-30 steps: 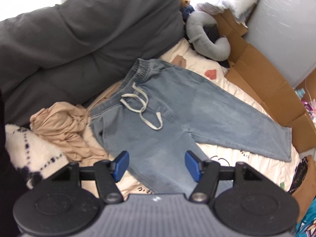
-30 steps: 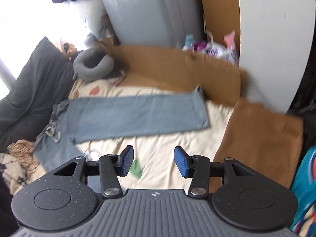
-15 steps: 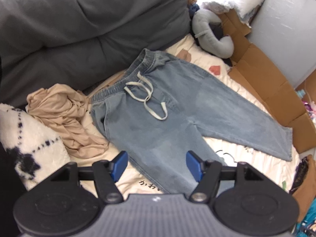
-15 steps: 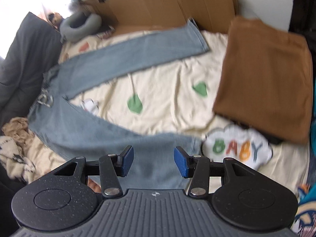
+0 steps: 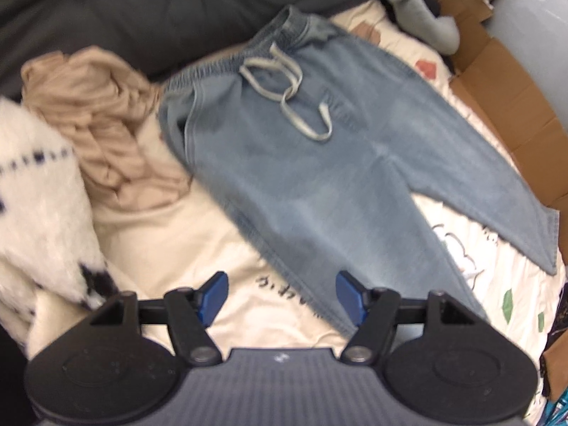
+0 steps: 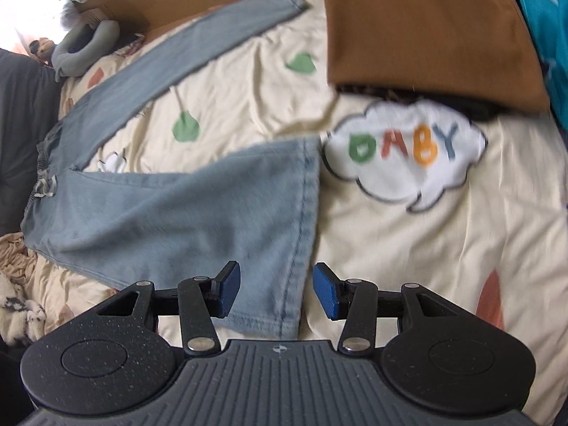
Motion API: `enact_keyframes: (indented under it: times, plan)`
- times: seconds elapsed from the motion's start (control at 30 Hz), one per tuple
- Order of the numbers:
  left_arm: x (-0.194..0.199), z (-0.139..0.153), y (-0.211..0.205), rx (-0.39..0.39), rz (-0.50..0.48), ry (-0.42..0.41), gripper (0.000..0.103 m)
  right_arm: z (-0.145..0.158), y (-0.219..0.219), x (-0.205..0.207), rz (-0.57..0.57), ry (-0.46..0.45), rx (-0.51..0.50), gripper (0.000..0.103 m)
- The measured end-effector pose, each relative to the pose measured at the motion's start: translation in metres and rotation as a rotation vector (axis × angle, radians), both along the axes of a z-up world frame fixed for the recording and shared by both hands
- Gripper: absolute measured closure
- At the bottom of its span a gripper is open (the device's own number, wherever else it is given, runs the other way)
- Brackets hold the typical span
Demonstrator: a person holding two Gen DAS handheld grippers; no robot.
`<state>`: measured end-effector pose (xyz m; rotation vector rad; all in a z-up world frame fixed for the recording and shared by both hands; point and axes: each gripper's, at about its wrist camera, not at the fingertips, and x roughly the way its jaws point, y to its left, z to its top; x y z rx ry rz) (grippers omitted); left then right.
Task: Fold clothes
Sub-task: 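Move the right gripper to the folded jeans leg hem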
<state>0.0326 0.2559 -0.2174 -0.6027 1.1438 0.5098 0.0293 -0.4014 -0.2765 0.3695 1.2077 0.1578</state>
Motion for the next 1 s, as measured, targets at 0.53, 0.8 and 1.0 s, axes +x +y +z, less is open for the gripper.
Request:
enact_keyframes:
  times: [0.53, 0.8, 1.0]
  plan:
    - [-0.02, -0.064, -0.002, 0.006, -0.001, 0.02, 0.03, -0.067, 0.012, -0.034, -0.095, 0.079, 0.173, 0.052]
    - [-0.022, -0.094, -0.007, -0.049, 0.01, 0.032, 0.03, -0.103, 0.012, -0.042, -0.163, 0.173, 0.264, 0.052]
    - [-0.015, -0.104, -0.011, -0.05, -0.026, 0.055, 0.03, -0.108, 0.007, -0.043, -0.255, 0.149, 0.378, 0.052]
